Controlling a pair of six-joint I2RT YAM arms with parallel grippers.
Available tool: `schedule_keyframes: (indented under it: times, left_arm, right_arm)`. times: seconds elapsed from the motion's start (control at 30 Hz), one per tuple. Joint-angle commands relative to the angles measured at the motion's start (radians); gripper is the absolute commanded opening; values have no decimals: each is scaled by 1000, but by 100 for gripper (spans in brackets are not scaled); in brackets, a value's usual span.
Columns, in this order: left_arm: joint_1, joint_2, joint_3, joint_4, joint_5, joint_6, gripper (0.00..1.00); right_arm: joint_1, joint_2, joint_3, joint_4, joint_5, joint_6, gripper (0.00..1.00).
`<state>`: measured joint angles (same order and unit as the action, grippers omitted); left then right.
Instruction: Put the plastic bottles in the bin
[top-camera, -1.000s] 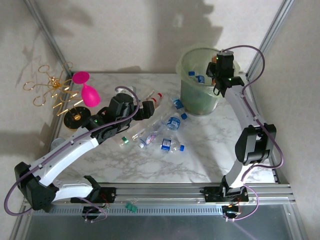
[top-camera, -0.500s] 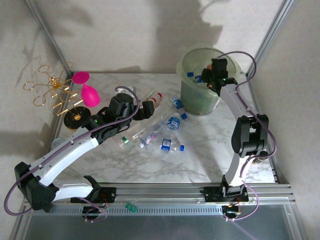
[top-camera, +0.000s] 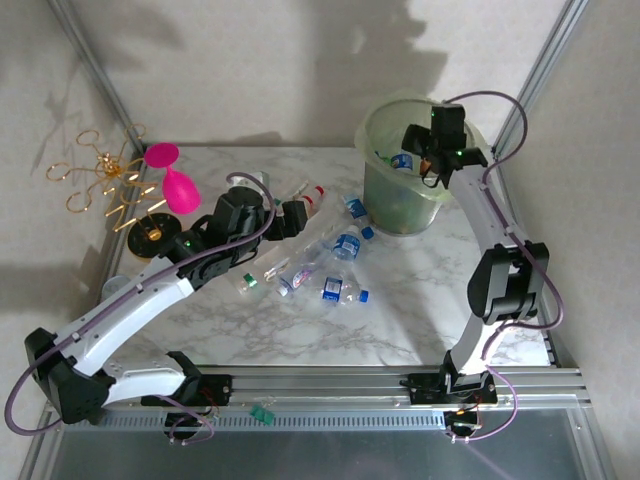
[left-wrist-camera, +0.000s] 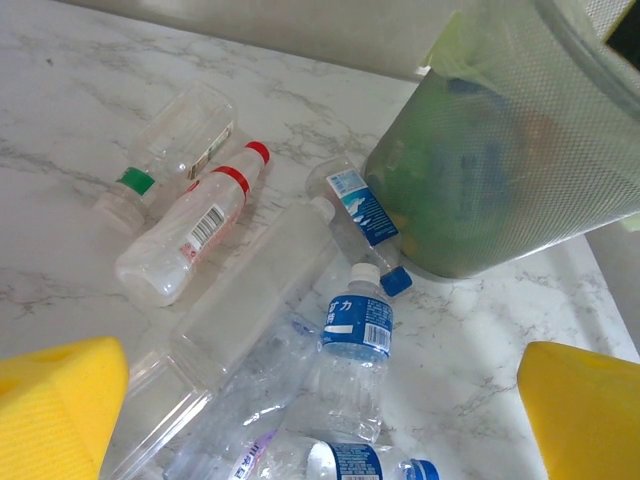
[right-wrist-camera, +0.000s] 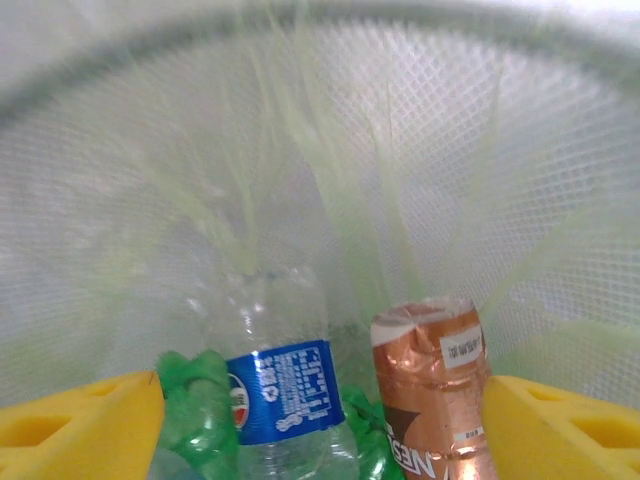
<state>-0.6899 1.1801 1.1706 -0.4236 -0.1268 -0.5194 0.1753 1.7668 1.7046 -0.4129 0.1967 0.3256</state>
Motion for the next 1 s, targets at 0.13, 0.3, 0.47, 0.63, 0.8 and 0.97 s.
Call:
schedule_keyframes:
  times: [0.13,0.3,0.47,0.63,0.8,0.97]
  left_arm:
    - [7,-61,-2,-27,-8,-17,100]
    - [7,-113,-37,-26,3,-40,100]
    - [8,-158,-52,-47,-7,-52,100]
    - [8,-202,-77,-65,-11,-88,100]
    - [7,-248,-117,-80,-22,-130,100]
    - [8,-273,-170,-83,-31,-149,100]
  right_arm:
    - [3,-115,84,-44,-67,-5,84]
    - [6,-160,113,-71,-74,-16,84]
    - [13,-222,135,-102,-152,-15,83]
    - [105,-331,68,-110,-216,-20,79]
    - [161,-429,-45,-114,-371,38,78]
    - [190,-510,-169,-62,-543,123,78]
